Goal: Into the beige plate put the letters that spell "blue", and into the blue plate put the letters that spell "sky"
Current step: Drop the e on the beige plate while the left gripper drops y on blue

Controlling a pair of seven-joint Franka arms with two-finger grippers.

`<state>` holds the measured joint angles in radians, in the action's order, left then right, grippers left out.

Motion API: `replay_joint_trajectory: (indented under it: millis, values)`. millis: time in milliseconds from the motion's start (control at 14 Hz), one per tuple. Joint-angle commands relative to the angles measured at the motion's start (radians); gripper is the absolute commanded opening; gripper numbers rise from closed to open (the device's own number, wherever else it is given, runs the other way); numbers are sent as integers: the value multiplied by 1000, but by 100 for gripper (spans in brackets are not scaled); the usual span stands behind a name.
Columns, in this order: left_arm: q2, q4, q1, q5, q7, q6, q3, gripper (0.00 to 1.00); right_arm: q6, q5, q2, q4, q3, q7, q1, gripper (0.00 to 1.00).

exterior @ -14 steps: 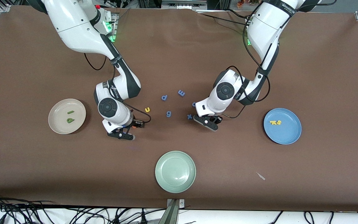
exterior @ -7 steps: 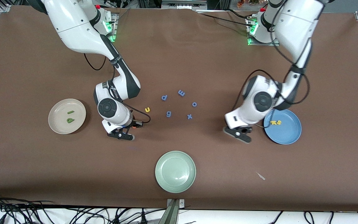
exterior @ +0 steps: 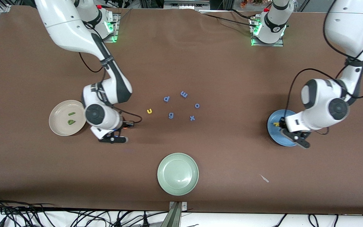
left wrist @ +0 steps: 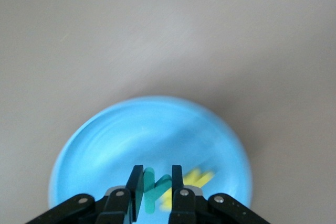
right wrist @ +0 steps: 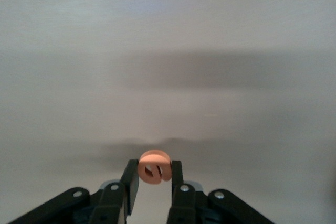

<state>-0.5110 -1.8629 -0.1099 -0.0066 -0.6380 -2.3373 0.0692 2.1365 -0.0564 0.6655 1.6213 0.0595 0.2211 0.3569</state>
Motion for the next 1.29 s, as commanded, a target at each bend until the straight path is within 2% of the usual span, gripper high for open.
replay_joint_trajectory:
  millis: [0,72,143,215,286,430,501,573,644,716,859,931,1074,1217]
  values:
    - [23,-24,-16,22,-29,-11,14,24,-12,-19,-148,167,83,-240,-7,11]
    - [17,-22,-20,23,-29,-13,12,26,-6,-19,-185,219,121,-320,-7,11]
    - [9,-21,-24,34,-29,-14,11,44,6,-19,-217,273,155,-386,-7,11]
    - [5,-21,-25,37,-20,-14,11,78,26,-19,-242,314,189,-441,-7,11]
    - [9,-22,-30,39,-14,-16,11,100,36,-19,-247,339,224,-503,-7,11]
    - [35,-35,-31,42,-12,-14,9,100,40,-19,-233,354,290,-603,-10,11]
    - [54,-62,-36,42,-14,-16,9,100,40,-19,-215,356,298,-615,-27,11]
    - [92,-103,-53,42,-21,-14,11,100,39,-19,-205,354,298,-615,-42,24]
    - [145,-154,-56,33,-15,-14,11,100,39,-19,-204,354,298,-615,-47,69]
    - [196,-188,-53,31,-17,-14,11,100,27,-19,-207,350,296,-615,-45,100]
    - [297,-211,-39,30,-17,-1,18,100,-3,-19,-219,336,289,-609,-35,100]
    - [340,-213,-25,30,-14,10,23,100,-19,-20,-219,321,263,-599,-33,100]
    - [432,-205,-10,30,44,126,58,100,-27,-20,-219,299,231,-594,-33,100]
    - [526,-191,15,30,139,234,61,100,-26,-20,-219,281,159,-542,-33,100]
